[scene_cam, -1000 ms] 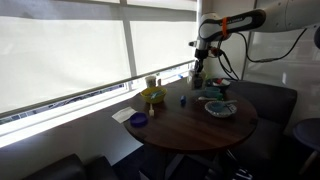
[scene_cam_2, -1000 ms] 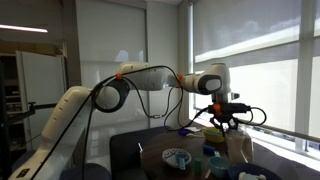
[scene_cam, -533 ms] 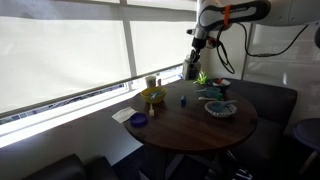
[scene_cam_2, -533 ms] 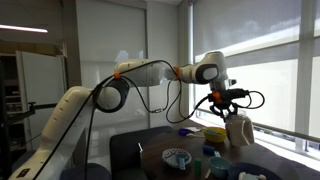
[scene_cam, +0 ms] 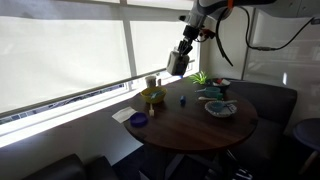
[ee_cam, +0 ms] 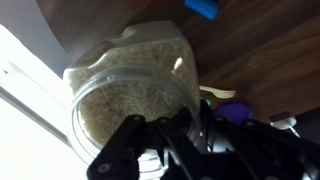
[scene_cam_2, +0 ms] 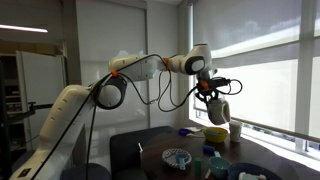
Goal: Move the container to the left
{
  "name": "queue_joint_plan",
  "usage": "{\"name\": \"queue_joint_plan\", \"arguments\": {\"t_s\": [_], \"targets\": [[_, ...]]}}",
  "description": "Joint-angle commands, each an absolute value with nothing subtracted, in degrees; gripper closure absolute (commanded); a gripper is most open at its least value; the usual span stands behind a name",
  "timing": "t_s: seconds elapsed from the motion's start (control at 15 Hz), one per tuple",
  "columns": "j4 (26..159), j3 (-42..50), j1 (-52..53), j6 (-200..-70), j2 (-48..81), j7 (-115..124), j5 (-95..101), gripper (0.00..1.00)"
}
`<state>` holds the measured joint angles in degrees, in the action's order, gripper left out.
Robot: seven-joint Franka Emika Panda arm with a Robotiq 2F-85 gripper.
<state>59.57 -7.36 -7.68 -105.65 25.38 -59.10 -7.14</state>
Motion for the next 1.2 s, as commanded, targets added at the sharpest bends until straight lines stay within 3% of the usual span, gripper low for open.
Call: {"name": "queue_joint_plan", "arguments": {"t_s": [0.0, 0.33, 0.4, 0.67, 0.73, 1.13], "targets": [[58.80, -10.74, -7.93, -101.32, 22.37, -65.34, -10.78, 0.98], [59.61, -12.11, -7.48, -98.45, 23.26, -65.69, -10.38, 0.98], [59.90, -12.16, -7.44, -98.16, 23.33, -65.70, -10.48, 0.92], [60.62, -11.96, -7.50, -98.15, 24.54, -65.69, -10.40, 0.92], [60.67, -12.12, -7.05, -97.89, 24.41, -66.06, -9.90, 0.98], [60.55, -13.49, -1.72, -90.08, 23.75, -71.34, -2.70, 0.98]]}}
